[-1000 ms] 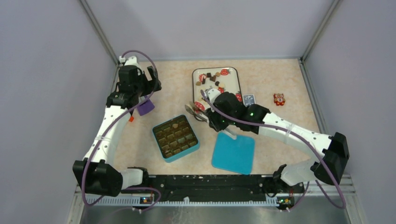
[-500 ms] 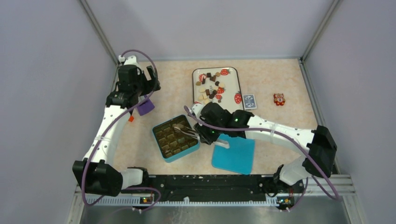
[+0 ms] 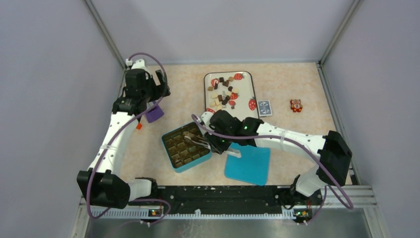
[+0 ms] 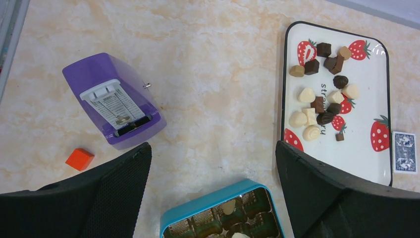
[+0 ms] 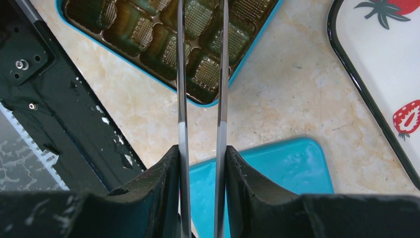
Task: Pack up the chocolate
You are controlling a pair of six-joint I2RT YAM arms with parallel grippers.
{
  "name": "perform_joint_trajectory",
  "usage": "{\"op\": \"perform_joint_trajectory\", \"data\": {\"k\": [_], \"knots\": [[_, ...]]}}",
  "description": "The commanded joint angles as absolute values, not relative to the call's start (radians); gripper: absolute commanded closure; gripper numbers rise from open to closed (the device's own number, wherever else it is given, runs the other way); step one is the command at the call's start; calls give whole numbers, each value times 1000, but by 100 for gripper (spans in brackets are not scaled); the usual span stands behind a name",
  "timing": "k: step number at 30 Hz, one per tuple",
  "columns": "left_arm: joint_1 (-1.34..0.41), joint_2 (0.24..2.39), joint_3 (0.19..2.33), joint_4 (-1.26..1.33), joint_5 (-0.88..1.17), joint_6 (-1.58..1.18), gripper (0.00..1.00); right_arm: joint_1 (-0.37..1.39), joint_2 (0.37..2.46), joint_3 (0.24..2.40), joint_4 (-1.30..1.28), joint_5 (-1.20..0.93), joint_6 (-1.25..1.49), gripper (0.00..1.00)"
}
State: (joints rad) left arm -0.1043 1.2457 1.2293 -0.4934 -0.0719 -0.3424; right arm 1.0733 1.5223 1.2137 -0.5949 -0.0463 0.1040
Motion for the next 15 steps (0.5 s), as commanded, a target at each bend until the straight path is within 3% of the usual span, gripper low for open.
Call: {"op": "perform_joint_trajectory", "data": {"k": [1, 9, 15], "knots": [[-98, 1213, 1245, -479, -70, -348, 1, 1084, 1528, 1250, -525, -31, 90, 70], [-98, 1213, 1240, -479, -68, -350, 1, 1084, 1529, 1263, -540, -3, 89, 62], [-98, 1213, 1241, -476, -63, -350, 1, 1083, 1523, 1272, -542, -3, 89, 62]]}}
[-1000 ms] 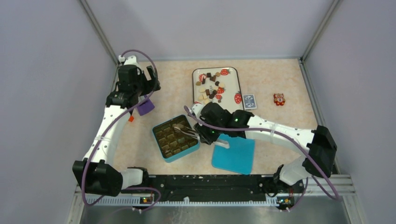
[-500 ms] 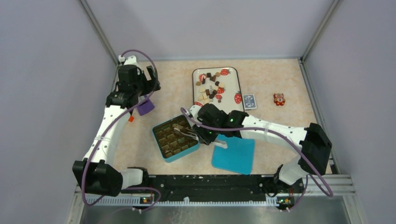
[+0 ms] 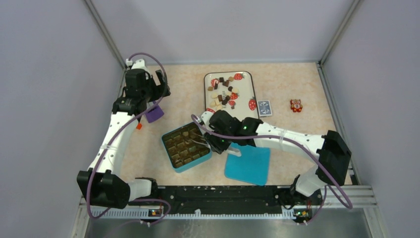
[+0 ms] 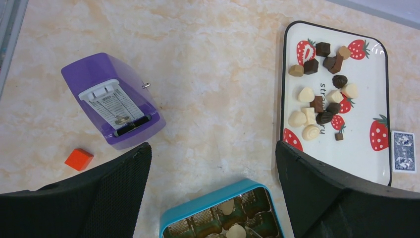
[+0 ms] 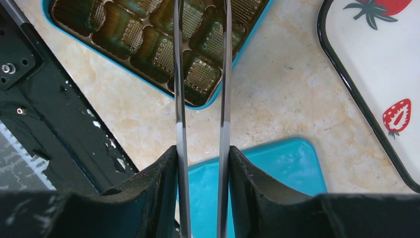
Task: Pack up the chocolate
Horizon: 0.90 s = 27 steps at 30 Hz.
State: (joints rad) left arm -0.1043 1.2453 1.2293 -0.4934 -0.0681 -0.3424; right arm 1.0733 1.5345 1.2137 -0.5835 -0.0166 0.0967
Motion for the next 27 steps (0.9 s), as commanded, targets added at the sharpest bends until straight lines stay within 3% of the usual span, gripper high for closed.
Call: {"op": "perform_joint_trajectory", "data": {"k": [1, 8, 20, 27], "knots": [[-98, 1213, 1240, -477, -64, -350, 1, 1084, 1519, 1273, -539, -3, 90, 63], [-98, 1209, 1237, -477, -67, -348, 1, 1076, 1428, 1269, -481, 68, 111, 88], [-98, 1208, 1224, -469, -60, -353, 1, 662, 1418, 1160, -545, 117, 335, 83], [-98, 1204, 1218, -474, -67, -351, 1, 596, 1473, 1126, -553, 125, 339, 68]]}}
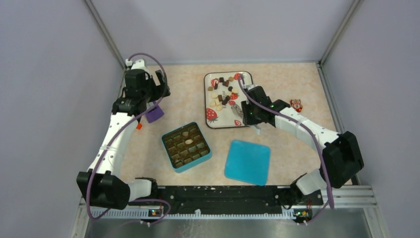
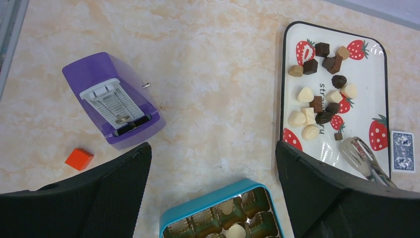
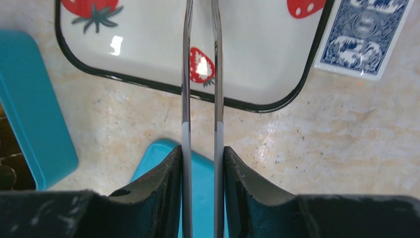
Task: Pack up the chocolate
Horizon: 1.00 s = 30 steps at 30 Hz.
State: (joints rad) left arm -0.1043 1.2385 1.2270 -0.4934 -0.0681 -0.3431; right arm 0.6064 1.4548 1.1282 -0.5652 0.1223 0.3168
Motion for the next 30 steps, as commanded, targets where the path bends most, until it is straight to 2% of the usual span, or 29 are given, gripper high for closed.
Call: {"op": "perform_joint_trajectory", "data": {"k": [1, 18, 30], "knots": [[-98, 1204, 1218, -474, -67, -353, 1, 595, 1477, 1122, -546, 123, 337, 67], [-98, 1212, 1219, -471, -71, -356, 1, 594, 1578, 1156, -490, 128, 295, 65], [-98, 1211, 1215, -466, -69, -356, 1, 599, 1587, 1162, -503, 121, 269, 71]]}}
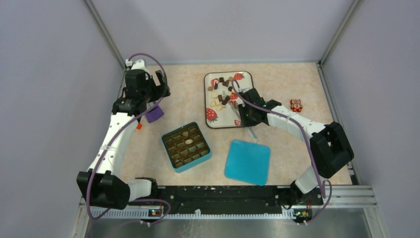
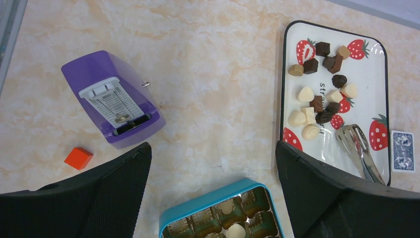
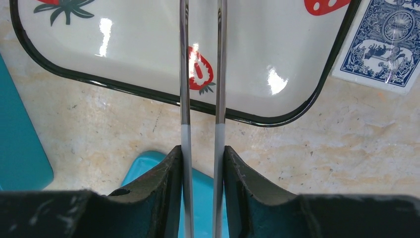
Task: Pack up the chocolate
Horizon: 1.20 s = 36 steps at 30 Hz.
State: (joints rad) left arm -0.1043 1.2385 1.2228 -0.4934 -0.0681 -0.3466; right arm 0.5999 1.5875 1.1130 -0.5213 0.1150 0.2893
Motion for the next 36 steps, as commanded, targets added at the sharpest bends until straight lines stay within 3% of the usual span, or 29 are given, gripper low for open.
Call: {"op": "perform_joint_trajectory", "data": {"k": [1, 19, 27, 36], "knots": [[-98, 1209, 1214, -466, -70, -355, 1, 605, 1588, 1167, -510, 132, 261, 71], [-98, 1200, 1214, -466, -63, -353, 1, 677, 1631, 1210, -575, 256, 237, 69], [-98, 1200, 1218, -468, -64, -350, 1, 678, 1601, 1222, -581, 239, 238, 82], [-98, 1198, 1214, -468, -67, -348, 1, 678, 1512, 1262, -636, 182, 250, 84]]}}
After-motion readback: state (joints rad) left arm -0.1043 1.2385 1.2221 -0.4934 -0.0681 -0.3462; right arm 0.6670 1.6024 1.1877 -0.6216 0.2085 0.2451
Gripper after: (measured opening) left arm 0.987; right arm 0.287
